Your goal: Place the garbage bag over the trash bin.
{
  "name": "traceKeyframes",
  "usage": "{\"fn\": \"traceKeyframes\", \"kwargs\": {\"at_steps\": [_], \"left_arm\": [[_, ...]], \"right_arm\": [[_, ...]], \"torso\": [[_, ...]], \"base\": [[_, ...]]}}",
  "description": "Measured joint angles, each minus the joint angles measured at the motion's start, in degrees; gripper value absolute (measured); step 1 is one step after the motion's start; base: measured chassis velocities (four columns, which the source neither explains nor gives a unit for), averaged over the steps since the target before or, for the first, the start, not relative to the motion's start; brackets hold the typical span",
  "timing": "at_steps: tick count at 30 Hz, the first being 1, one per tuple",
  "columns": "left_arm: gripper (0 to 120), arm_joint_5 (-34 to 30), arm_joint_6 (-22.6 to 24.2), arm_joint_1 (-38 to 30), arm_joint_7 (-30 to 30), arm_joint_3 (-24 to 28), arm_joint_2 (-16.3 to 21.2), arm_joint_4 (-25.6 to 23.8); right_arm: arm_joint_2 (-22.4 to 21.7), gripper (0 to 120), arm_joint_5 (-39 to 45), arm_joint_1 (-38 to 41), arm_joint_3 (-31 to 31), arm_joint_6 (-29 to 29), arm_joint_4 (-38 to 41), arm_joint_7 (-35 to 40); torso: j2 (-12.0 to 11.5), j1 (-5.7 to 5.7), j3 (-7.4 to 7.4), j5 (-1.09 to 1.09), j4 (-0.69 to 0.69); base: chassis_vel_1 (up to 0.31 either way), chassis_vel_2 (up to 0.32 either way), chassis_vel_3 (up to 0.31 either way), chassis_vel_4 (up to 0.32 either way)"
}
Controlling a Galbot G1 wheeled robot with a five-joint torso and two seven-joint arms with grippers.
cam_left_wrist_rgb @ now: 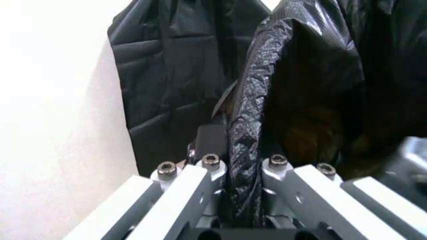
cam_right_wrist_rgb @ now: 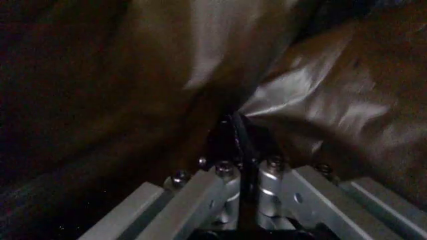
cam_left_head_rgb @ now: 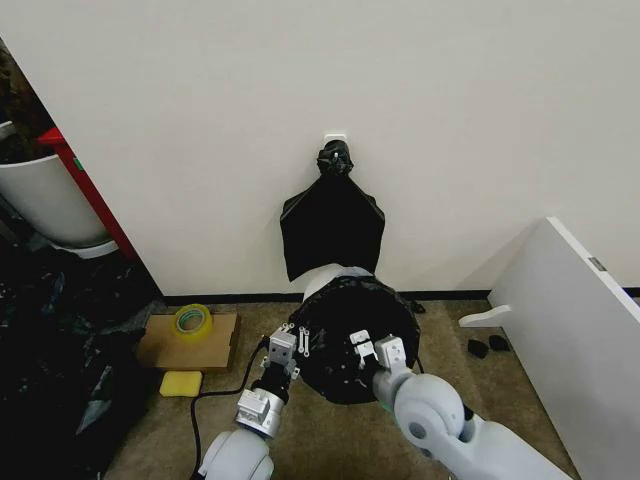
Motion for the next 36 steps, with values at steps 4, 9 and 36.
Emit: {"fn": "traceKeyframes", "kwargs": {"at_steps": [4, 9, 36], "left_arm": [[2, 0.1, 0.0, 0.1, 0.0, 0.2, 0.0, -0.2], [2, 0.1, 0.1, 0.5, 0.0, 0.4, -0.1, -0.8], [2, -13.2, 6.9, -3.1, -4.5, -4.3, -1.2, 0.0]], "right_arm": [[0.3, 0, -4.1, 0.9, -0.1, 0.3, -2.7, -0.1], [1.1, 0, -10.9, 1.4, 0.2, 4.2, -7.1, -1.9], [-4.6, 26, -21.1, -14.4, 2.6, 25.5, 14.2, -14.3]], "torso": [[0.0, 0.00, 0.00, -0.01, -0.01], [0.0, 0.00, 0.00, 0.00, -0.01], [0.0, 0.00, -0.01, -0.01, 0.00]], "base": [[0.000, 0.000, 0.000, 0.000], [0.000, 0.000, 0.000, 0.000], [0.000, 0.000, 0.000, 0.000]]}}
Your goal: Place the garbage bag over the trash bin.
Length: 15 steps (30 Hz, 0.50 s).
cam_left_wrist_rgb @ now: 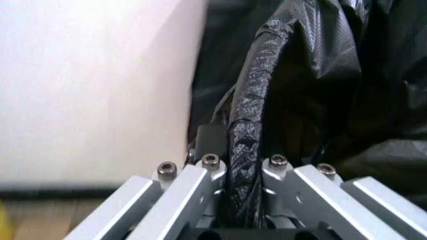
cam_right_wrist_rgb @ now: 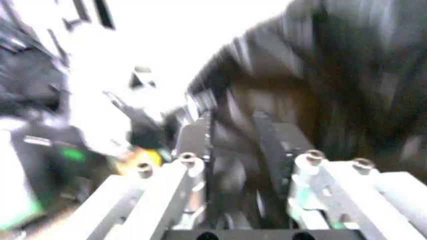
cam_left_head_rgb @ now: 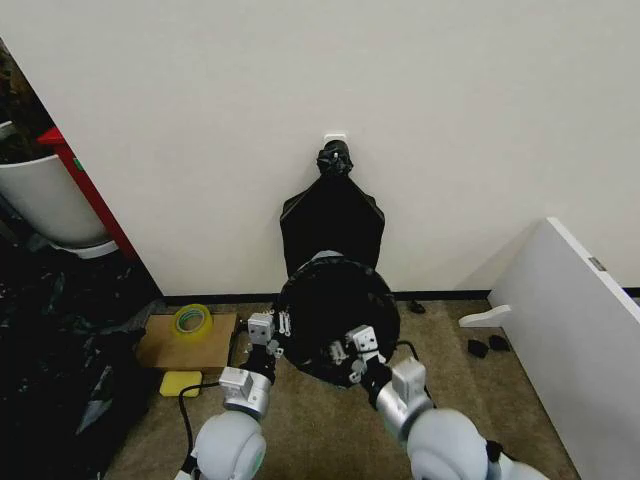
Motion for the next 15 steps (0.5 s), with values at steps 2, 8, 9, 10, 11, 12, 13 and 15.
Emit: {"fn": "traceKeyframes", "kwargs": {"at_steps": [2, 8, 9, 10, 11, 12, 13, 15], "left_arm": [[2, -3.8, 3.6, -0.3, -1.9, -0.4, 0.0, -0.7], [2, -23.9, 18.9, -1.9, -11.8, -6.1, -0.6, -2.9], [2, -30.4, 21.3, -2.4, -14.4, -10.2, -1.2, -2.9], [2, -30.4, 21.3, -2.4, -14.4, -10.2, -1.2, -2.9], [2, -35.8, 22.9, -2.8, -16.3, -13.7, -1.7, -2.8], [2, -41.3, 24.2, -3.5, -17.8, -17.4, -2.3, -2.6], [2, -46.9, 25.5, -4.1, -19.2, -21.0, -2.7, -2.4], [2, -49.2, 26.1, -4.3, -19.7, -22.4, -2.9, -2.3]], "right_arm": [[-0.3, 32, -4.2, -1.6, 0.5, 5.9, 0.0, -3.9], [0.6, 56, -25.4, -7.7, 5.8, 28.3, -4.8, -12.6], [1.4, 61, -29.0, -8.8, 6.4, 30.4, -5.8, -11.4], [1.4, 61, -29.0, -8.8, 6.4, 30.4, -5.8, -11.4], [2.1, 66, -32.2, -9.9, 6.5, 30.8, -6.5, -8.0], [2.8, 71, -35.7, -10.9, 6.5, 30.8, -7.3, -4.4], [3.3, 75, -38.7, -11.8, 6.7, 30.8, -8.1, -2.0], [3.5, 78, -39.9, -12.1, 6.8, 30.8, -8.4, -1.2]], "torso": [[0.0, 0.00, 0.00, 0.01, 0.00], [0.0, 0.00, 0.00, 0.00, -0.02], [0.0, 0.00, 0.00, 0.01, 0.00], [0.0, 0.00, 0.00, 0.01, 0.00], [0.0, 0.00, 0.00, 0.01, 0.02], [0.0, 0.00, 0.00, 0.00, 0.01], [0.0, 0.00, 0.00, 0.00, -0.01], [0.0, 0.00, 0.00, 0.00, -0.01]], "base": [[0.000, 0.000, 0.000, 0.000], [0.000, 0.000, 0.000, 0.000], [0.000, 0.000, 0.000, 0.000], [0.000, 0.000, 0.000, 0.000], [0.000, 0.000, 0.000, 0.000], [0.000, 0.000, 0.000, 0.000], [0.000, 0.000, 0.000, 0.000], [0.000, 0.000, 0.000, 0.000]]}}
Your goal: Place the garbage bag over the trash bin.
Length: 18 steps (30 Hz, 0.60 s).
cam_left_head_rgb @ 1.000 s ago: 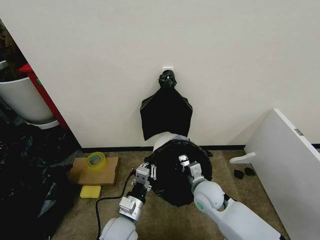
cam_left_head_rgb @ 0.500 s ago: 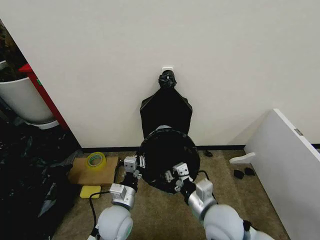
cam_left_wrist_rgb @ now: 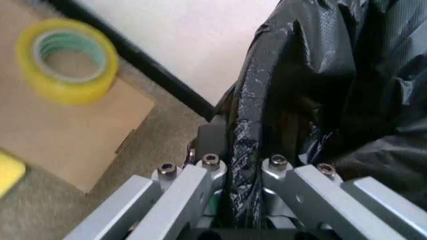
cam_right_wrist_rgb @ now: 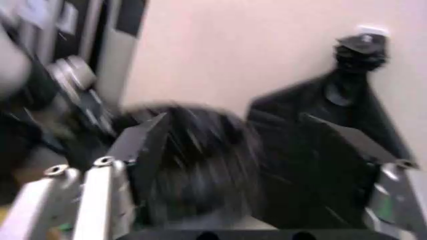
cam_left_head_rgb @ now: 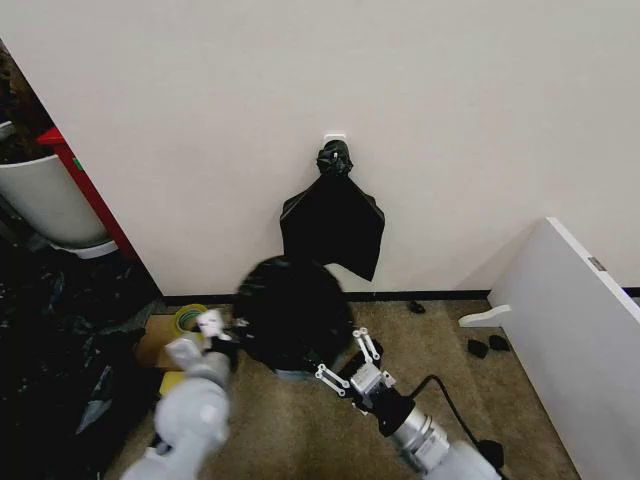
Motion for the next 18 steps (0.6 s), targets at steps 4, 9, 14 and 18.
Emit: {"fn": "traceKeyframes", "kwargs": {"at_steps": [4, 9, 14, 18], "left_arm": [[2, -7.3, 2.1, 0.0, -1.4, -4.1, -0.2, -0.6], [2, -9.7, 4.2, 1.3, -2.3, -4.4, -0.5, -3.2], [2, -9.7, 5.6, 1.9, -2.8, -3.8, -0.5, -4.4], [2, -9.6, 6.1, 2.1, -3.0, -3.2, -0.5, -5.0]], "right_arm": [[0.7, 93, -1.7, -0.6, -0.4, 0.1, -1.6, 1.1], [2.2, 100, 2.6, 2.5, -1.8, 3.0, -5.0, -3.6], [3.3, 100, 6.1, 4.6, -2.1, 5.2, -6.8, -6.6], [3.9, 100, 8.7, 5.4, -2.0, 7.5, -7.6, -9.5]], "torso": [[0.0, 0.00, 0.00, 0.00, 0.02], [0.0, 0.00, 0.00, 0.01, 0.01], [0.0, 0.00, 0.00, 0.01, 0.02], [0.0, 0.00, 0.00, 0.01, 0.01]], "base": [[0.000, 0.000, 0.000, 0.000], [0.000, 0.000, 0.000, 0.000], [0.000, 0.000, 0.000, 0.000], [0.000, 0.000, 0.000, 0.000]]}}
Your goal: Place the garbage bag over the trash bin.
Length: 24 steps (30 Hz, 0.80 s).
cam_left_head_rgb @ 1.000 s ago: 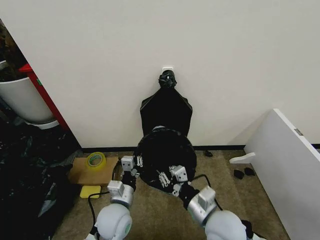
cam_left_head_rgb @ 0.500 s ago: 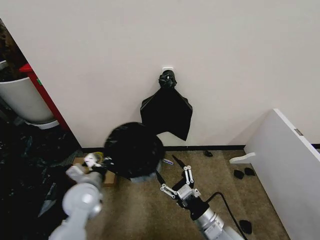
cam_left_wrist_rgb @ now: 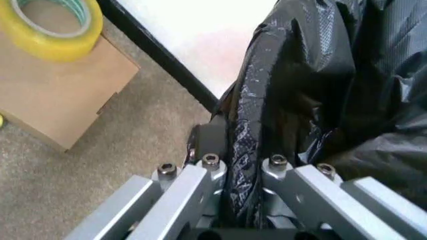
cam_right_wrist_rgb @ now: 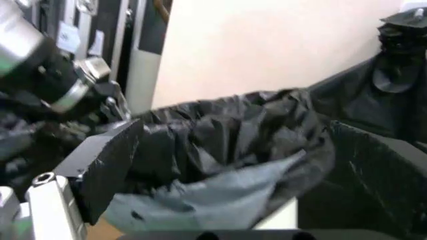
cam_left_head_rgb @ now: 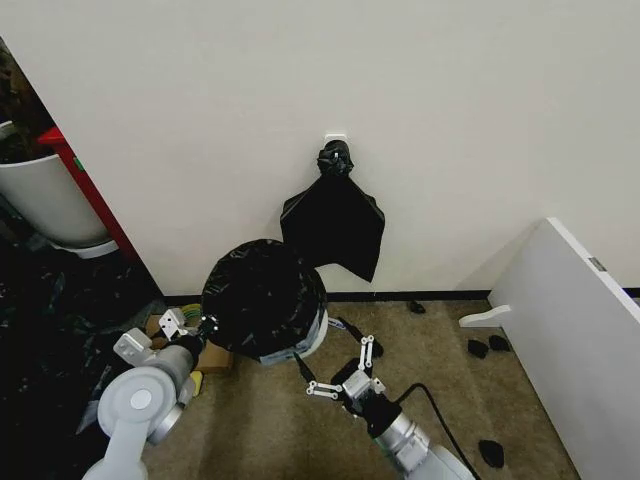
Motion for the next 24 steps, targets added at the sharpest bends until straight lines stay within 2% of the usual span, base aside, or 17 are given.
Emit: {"fn": "traceKeyframes", "kwargs": {"at_steps": [5, 14, 18, 24], "left_arm": [[2, 0.1, 0.6, 0.0, -0.1, 0.5, -0.2, -0.4], [2, -2.4, 3.0, 0.0, -1.6, 0.5, -0.6, -2.4], [2, -3.1, 3.9, -0.3, -1.9, 0.8, -0.3, -2.2], [2, -4.7, 4.8, -1.0, -2.3, -0.3, 0.2, -1.9]], "right_arm": [[-0.2, 100, 0.3, 0.1, 0.3, 0.7, -0.5, -1.0], [0.5, 100, -4.1, 3.3, 2.9, 1.4, -7.8, 0.1], [1.1, 100, -4.9, 4.2, 5.3, 4.6, -11.2, -1.1], [0.4, 100, -1.9, 5.9, 8.1, 10.9, -16.8, -8.8]], "torso": [[0.0, 0.00, 0.00, 0.00, -0.01], [0.0, 0.00, 0.00, 0.01, 0.00], [0.0, 0.00, 0.00, 0.01, -0.01], [0.0, 0.00, 0.00, 0.00, 0.00]], "base": [[0.000, 0.000, 0.000, 0.000], [0.000, 0.000, 0.000, 0.000], [0.000, 0.000, 0.000, 0.000], [0.000, 0.000, 0.000, 0.000]]}}
